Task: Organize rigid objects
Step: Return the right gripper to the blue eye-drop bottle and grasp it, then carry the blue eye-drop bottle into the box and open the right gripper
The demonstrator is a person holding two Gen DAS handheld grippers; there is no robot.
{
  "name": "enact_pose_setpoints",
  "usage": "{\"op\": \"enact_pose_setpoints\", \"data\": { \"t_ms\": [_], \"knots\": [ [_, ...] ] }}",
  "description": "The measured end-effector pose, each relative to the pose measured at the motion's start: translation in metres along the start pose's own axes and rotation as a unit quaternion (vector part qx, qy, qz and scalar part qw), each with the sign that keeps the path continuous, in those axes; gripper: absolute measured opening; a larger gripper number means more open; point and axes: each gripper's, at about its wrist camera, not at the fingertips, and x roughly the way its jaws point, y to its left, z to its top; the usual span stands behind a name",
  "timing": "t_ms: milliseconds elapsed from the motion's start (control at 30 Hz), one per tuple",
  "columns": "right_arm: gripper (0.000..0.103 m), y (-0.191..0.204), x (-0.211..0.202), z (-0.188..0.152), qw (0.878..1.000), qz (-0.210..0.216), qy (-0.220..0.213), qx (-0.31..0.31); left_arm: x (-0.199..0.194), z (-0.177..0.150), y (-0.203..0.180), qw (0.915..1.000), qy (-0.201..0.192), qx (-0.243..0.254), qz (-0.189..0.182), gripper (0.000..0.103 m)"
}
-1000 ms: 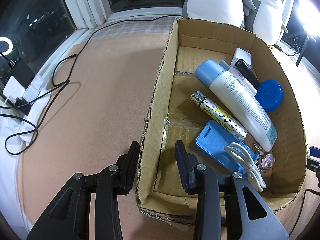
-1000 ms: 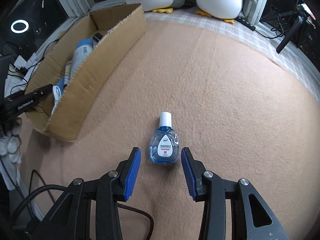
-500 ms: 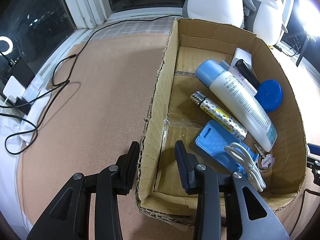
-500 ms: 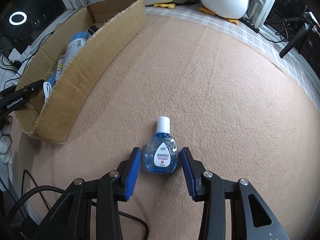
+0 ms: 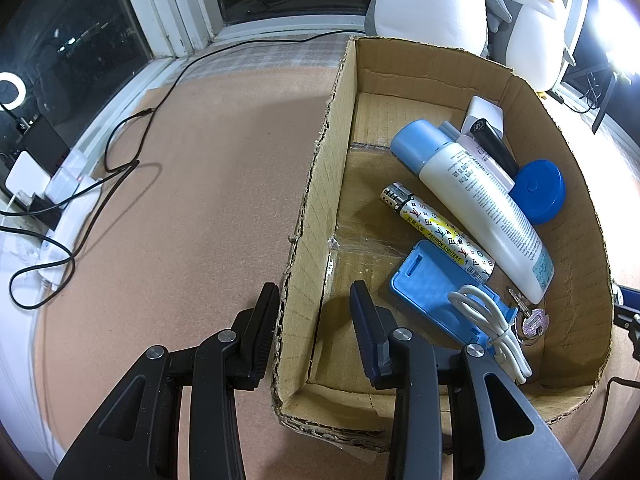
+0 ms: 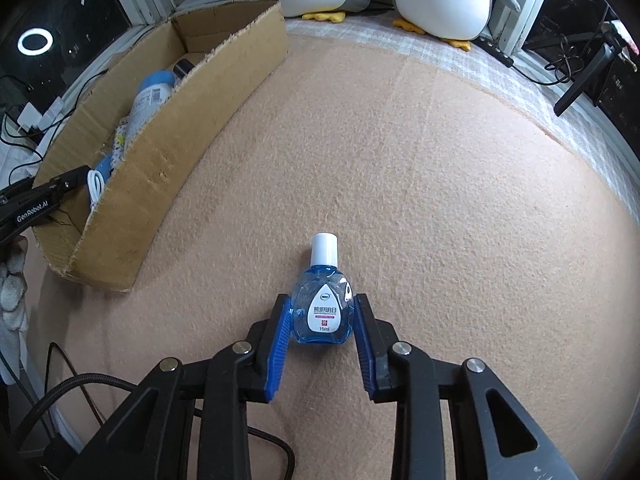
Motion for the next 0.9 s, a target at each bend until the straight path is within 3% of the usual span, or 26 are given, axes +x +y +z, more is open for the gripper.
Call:
{"op": "enact_pose_setpoints", "data": {
  "t_ms": [200, 500, 900],
  "knots": [
    [0.028, 0.006, -0.023, 0.008, 1.000, 0.008, -0.029, -0.001, 0.000, 0.000, 0.000, 1.0000, 0.000, 0.000, 0.001, 0.035],
    [0.028, 0.036, -0.054, 0.052, 0.996, 0.035, -0.083, -0.028, 0.000, 0.000, 0.000, 1.0000, 0.000, 0.000, 0.000, 0.035],
    [0.028, 0.087, -0.053, 0.098, 0.990, 0.076, -0.098, -0.067, 0.000, 0.000, 0.000, 1.0000, 0.000, 0.000, 0.000, 0.035]
  ]
}}
